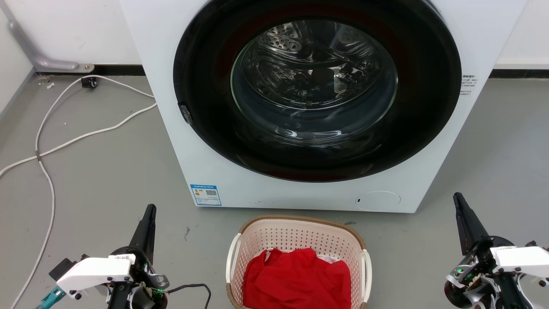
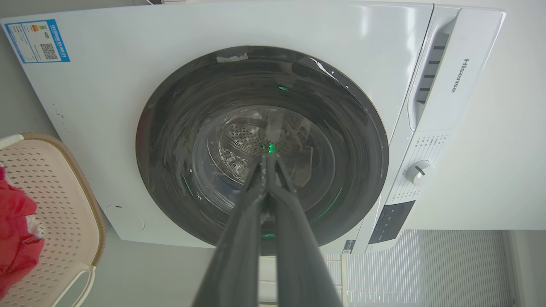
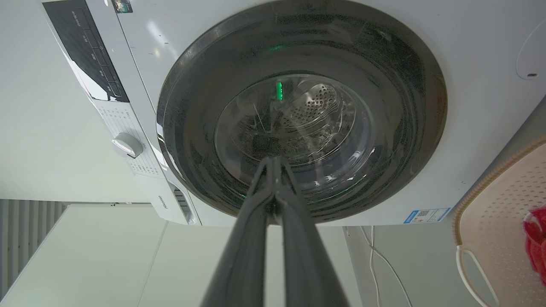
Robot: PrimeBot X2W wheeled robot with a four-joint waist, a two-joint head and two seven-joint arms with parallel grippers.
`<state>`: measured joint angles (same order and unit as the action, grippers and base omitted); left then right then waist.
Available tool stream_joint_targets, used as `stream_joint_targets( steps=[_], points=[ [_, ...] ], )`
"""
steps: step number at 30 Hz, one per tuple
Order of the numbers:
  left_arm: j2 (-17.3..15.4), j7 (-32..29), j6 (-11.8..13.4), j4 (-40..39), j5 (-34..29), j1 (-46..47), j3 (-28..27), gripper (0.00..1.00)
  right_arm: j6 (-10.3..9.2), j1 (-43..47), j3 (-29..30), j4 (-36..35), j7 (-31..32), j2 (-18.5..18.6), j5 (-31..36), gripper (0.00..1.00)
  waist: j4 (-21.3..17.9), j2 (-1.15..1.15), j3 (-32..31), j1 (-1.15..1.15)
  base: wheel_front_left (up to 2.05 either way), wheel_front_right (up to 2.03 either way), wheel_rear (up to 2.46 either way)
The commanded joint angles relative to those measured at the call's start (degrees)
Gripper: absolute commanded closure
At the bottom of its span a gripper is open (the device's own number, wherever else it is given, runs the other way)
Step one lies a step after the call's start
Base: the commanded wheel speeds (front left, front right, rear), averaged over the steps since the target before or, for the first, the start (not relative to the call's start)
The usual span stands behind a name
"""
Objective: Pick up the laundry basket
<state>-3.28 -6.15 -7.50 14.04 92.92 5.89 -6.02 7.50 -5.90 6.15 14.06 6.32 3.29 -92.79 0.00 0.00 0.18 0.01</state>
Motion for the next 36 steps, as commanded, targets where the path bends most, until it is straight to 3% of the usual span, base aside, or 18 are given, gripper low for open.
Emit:
stream_joint_targets(
  steps=[1, 16, 17, 25, 36],
  points=[
    [0.1, -0.2, -0.2, 0.1, -0.3, 0.6, -0.2, 1.0, -0.02, -0.6, 0.1, 0.0, 0.1, -0.2, 0.2, 1.0, 0.0, 0.0, 0.0, -0.01, 0.0, 0.0, 0.0],
    [0.1, -0.2, -0.2, 0.1, -0.4, 0.6, -0.3, 1.0, -0.02, -0.7, 0.2, 0.1, 0.2, -0.3, 0.3, 1.0, 0.0, 0.0, 0.0, -0.01, 0.0, 0.0, 0.0],
    [0.1, -0.2, 0.0, 0.2, 0.0, -0.1, -0.1, 0.0, 0.01, 0.1, 0.1, 0.2, 0.0, -0.1, 0.1, 0.0, 0.0, 0.0, 0.0, 0.0, 0.0, 0.0, 0.0],
    [0.5, 1.2, 0.0, 1.1, -1.1, -1.9, 0.4, 0.0, -0.01, 2.1, -0.1, 1.4, -1.4, -0.3, 1.4, 0.0, 0.0, 0.0, 0.0, -0.01, 0.0, 0.0, 0.0],
    [0.5, 4.2, 1.9, -2.4, -13.8, -2.1, 1.7, 0.0, -0.01, 3.0, -0.2, -2.9, -4.4, -0.3, 16.3, 0.0, -0.1, 0.0, 0.3, -0.01, 0.0, 0.0, 0.0]
  ],
)
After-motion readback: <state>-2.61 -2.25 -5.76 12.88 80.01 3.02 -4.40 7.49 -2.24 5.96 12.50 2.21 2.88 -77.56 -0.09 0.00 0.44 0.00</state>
